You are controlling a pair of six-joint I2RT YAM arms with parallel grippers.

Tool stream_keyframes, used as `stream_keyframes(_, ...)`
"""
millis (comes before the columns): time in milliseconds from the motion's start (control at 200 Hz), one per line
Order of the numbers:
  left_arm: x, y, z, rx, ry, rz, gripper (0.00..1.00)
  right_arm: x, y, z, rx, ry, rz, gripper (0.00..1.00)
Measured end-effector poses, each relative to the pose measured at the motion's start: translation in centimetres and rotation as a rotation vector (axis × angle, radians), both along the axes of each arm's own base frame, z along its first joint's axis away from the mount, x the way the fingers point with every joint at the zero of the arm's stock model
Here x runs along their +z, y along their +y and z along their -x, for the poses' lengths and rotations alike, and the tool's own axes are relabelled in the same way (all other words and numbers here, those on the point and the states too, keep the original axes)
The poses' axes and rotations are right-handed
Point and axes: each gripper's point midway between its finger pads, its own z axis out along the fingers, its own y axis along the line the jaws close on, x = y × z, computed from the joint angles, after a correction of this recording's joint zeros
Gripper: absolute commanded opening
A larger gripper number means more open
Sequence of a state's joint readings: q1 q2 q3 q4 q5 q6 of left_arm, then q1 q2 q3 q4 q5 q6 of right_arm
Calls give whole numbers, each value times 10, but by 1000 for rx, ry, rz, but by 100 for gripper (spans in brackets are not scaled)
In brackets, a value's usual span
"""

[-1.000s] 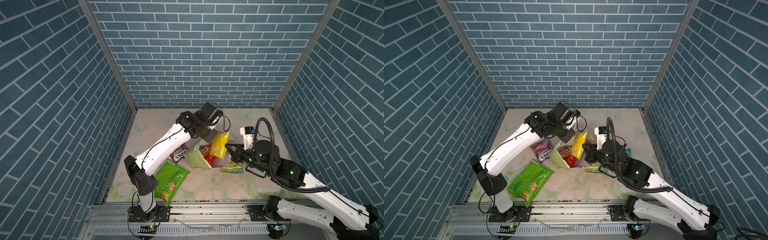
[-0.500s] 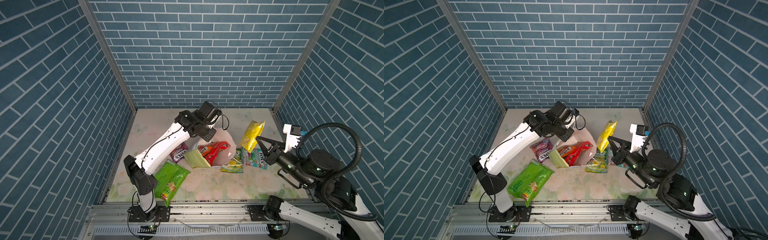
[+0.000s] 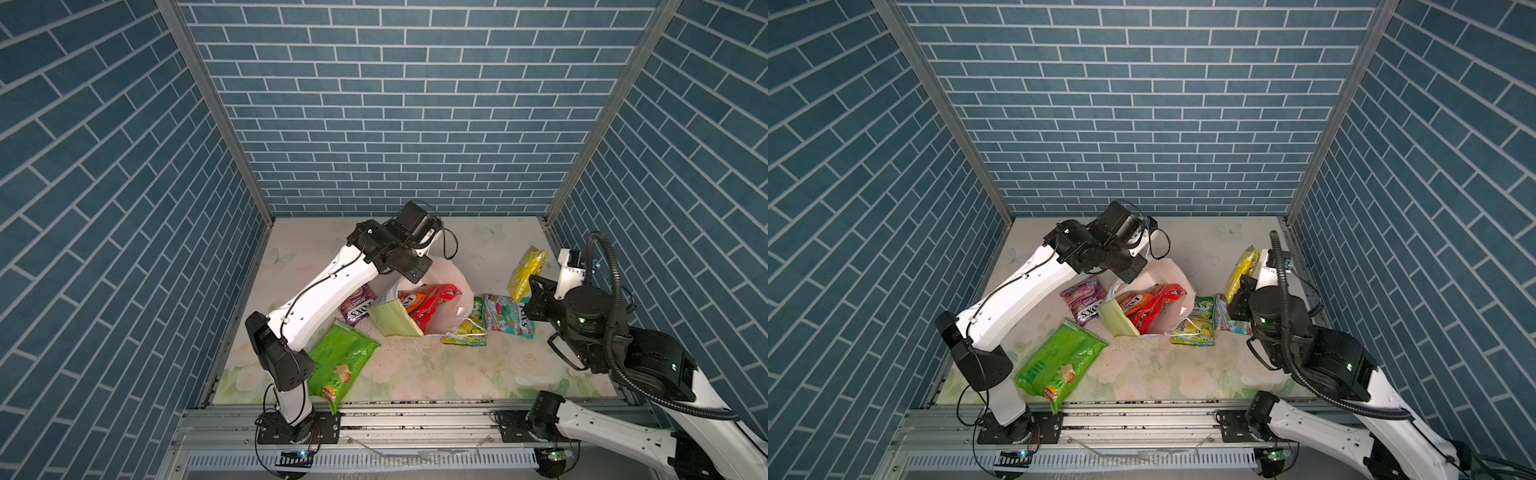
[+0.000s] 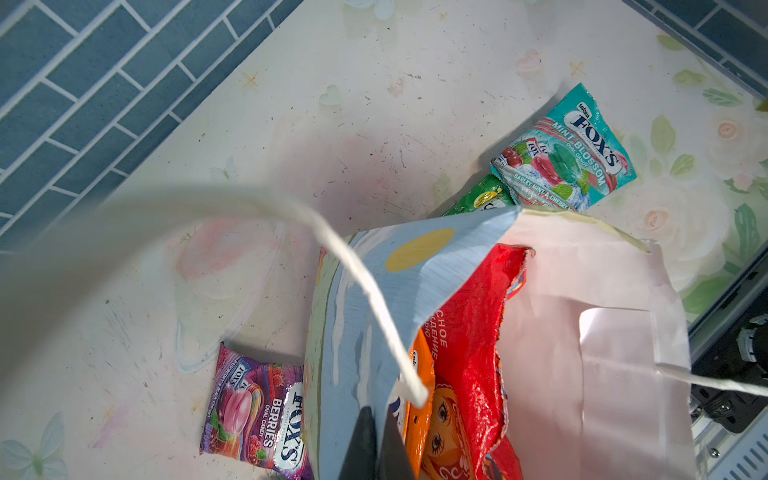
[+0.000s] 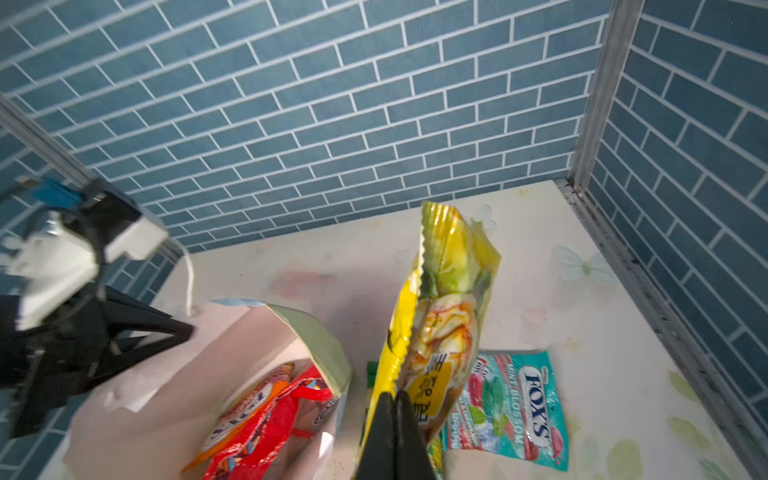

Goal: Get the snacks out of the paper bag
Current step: 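Carry the yellow chip pack over the Spring Tea pack with the right gripper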

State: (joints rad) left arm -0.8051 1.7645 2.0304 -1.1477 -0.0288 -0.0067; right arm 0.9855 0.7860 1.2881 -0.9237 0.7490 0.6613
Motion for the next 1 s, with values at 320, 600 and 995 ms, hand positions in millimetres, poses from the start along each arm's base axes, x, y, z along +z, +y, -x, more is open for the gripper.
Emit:
stream_keyframes(320, 8, -2, 0, -8, -9, 20, 7, -29, -12, -22, -98, 171, 59, 0)
stream_keyframes(600, 10, 0, 2, -9, -11, 27, 7, -90, 15, -65, -50, 432, 27, 0)
stream_keyframes(995, 16, 4, 6, -10, -21, 37, 7, -144, 28, -109, 23, 592, -37, 0)
